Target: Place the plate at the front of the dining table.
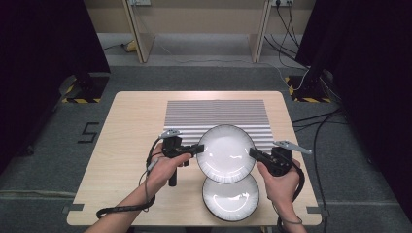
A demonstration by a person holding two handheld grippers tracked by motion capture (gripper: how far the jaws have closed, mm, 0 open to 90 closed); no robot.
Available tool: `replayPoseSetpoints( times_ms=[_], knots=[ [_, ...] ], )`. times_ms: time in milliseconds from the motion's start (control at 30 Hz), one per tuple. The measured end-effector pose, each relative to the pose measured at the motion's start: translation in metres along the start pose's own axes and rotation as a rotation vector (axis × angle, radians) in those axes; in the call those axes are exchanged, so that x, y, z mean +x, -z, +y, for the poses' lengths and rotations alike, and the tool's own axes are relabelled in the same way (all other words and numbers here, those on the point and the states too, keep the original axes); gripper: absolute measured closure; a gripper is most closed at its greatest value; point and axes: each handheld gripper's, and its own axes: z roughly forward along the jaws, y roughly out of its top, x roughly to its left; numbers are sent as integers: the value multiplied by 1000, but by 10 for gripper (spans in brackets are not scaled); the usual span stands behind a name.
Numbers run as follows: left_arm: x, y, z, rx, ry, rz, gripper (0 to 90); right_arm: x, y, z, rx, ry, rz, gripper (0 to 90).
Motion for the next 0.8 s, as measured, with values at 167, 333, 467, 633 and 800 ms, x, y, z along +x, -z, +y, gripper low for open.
replayPoseSetpoints(
  times_ms=[167, 333, 467, 633, 800],
  knots=[
    [1, 1, 3, 1, -16, 20, 841, 1, -4, 2, -2, 0, 3, 859],
    [4, -1, 8, -11, -18, 31, 843, 0, -9, 6, -13, 4, 5, 858],
    [6, -4, 12, -24, -33, 34, 842, -3, -13, 10, -25, 10, 5, 858],
    [10, -9, 16, -33, -43, 42, 841, -5, -19, 14, -26, 14, 0, 857],
    [11, -11, 18, -36, -46, 46, 840, -7, -23, 16, -32, 15, -2, 856]
  ],
)
